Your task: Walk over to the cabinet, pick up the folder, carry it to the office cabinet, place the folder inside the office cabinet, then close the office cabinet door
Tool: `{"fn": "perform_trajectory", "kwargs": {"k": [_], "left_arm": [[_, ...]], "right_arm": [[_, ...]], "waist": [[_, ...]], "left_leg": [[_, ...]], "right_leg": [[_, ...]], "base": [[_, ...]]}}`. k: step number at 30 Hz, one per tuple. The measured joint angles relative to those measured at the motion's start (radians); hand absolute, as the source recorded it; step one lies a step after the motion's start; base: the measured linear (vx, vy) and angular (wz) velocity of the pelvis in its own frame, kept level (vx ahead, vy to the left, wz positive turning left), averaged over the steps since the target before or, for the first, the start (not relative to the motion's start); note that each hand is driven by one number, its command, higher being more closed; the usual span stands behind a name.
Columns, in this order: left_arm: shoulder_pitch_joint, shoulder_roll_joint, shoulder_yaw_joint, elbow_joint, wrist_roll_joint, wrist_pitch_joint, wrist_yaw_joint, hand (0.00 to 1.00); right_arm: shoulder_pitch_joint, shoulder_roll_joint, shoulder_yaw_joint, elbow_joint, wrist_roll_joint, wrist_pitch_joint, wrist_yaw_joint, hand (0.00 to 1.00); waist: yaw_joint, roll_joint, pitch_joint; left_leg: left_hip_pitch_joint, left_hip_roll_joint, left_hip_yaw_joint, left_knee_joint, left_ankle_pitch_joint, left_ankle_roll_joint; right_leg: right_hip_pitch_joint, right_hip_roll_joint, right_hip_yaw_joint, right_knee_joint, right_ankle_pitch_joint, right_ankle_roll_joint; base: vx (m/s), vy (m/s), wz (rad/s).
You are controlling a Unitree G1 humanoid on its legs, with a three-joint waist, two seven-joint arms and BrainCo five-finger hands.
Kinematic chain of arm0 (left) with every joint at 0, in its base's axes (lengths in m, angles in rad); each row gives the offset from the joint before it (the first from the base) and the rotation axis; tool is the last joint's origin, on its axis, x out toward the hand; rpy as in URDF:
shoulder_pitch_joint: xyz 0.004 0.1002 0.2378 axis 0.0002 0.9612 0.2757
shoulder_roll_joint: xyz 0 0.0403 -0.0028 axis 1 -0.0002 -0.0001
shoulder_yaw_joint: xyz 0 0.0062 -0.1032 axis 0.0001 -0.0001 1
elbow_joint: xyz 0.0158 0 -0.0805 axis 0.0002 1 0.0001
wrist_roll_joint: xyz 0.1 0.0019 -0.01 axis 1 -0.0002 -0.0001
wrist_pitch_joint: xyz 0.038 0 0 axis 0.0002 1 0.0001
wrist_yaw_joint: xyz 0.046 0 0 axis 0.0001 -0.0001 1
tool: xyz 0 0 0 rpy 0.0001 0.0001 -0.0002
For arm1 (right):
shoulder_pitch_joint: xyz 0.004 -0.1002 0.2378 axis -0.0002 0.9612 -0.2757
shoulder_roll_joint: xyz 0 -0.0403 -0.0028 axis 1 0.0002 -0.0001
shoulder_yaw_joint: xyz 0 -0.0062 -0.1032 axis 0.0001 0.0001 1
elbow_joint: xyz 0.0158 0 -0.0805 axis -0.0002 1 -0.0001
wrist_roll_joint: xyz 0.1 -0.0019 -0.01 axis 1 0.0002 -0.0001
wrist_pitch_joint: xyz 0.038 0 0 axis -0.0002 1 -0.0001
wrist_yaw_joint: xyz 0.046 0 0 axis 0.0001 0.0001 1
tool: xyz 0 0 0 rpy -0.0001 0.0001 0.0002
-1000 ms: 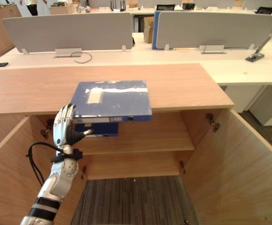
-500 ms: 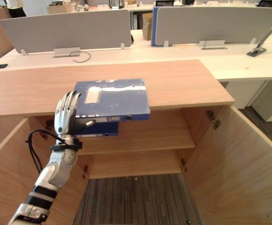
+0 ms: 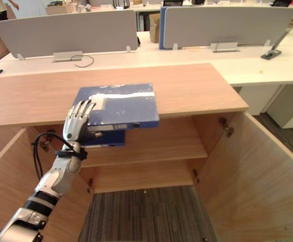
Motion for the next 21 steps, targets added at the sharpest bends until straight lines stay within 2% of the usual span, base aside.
{"fn": "perform_trajectory", "kwargs": {"k": [8,9,21], "left_arm": [[-0.057,0.037,-0.027,0.099,0.007,0.003,-0.014,0.00],[-0.067,0.042,-0.033,0.115,0.012,0.003,-0.016,1.00],[-0.176,0.068,-0.038,0.213,0.061,0.010,-0.008,1.00]], "right_arm": [[0.000,0.000,-0.001,0.000,0.001,0.000,0.001,0.00],[0.000,0.000,-0.001,0.000,0.001,0.000,0.001,0.00],[-0.002,0.000,-0.001,0.000,0.008,-0.001,0.010,0.00]], "waist": [[-0.006,-0.002,0.001],[-0.006,-0.002,0.001],[-0.029,-0.006,0.015]], "left_leg": [[0.001,0.000,0.000,0.000,0.000,0.000],[0.002,0.000,0.000,0.000,0.000,0.000],[0.017,0.000,0.001,-0.002,0.000,0.000]], "right_leg": [[0.001,0.000,0.000,-0.001,0.001,0.000],[0.003,0.000,0.000,-0.001,0.001,0.000],[0.023,0.000,0.000,-0.017,0.008,0.009]], "base": [[-0.01,-0.001,0.00],[0.00,0.000,0.00],[0.00,0.000,0.00]]}}
